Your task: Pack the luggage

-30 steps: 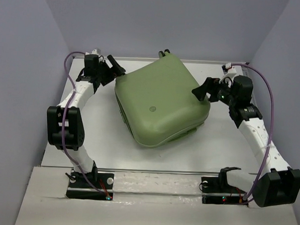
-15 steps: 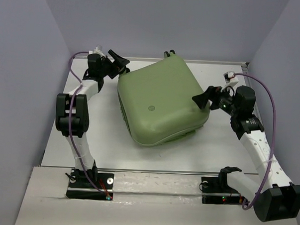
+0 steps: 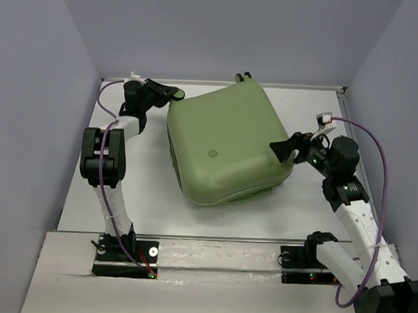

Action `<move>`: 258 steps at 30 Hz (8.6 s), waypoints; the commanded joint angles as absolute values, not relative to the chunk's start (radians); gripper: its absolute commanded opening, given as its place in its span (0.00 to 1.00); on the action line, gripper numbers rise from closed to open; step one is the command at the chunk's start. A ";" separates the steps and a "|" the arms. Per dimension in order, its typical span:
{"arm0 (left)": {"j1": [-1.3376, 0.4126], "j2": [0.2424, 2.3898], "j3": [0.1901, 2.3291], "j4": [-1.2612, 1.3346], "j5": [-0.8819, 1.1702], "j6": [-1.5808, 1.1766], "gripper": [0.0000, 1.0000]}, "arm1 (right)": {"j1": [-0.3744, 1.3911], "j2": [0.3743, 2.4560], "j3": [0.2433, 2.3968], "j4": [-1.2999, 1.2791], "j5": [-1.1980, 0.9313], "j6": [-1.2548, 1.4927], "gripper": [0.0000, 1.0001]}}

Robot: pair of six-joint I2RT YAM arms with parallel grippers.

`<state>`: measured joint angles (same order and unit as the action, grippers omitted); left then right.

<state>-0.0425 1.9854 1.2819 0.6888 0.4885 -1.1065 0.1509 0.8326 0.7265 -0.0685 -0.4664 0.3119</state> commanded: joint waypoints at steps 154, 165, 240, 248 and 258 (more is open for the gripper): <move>-0.739 0.468 0.261 0.077 -0.084 -0.877 0.08 | 0.441 0.739 0.548 -0.370 0.243 0.551 0.23; -0.739 0.483 0.291 0.032 -0.078 -0.836 0.10 | 0.183 0.768 0.244 0.228 -0.035 0.466 0.52; -0.739 0.939 0.557 0.289 -0.026 -0.683 0.10 | 1.407 1.567 0.779 0.641 0.225 0.449 0.07; -0.724 0.868 0.653 0.123 -0.089 -0.606 0.26 | 1.442 1.459 0.503 0.876 0.446 0.553 0.07; -0.454 0.935 0.902 -0.008 0.053 -0.552 0.89 | 1.431 0.962 0.407 0.175 0.662 0.710 0.69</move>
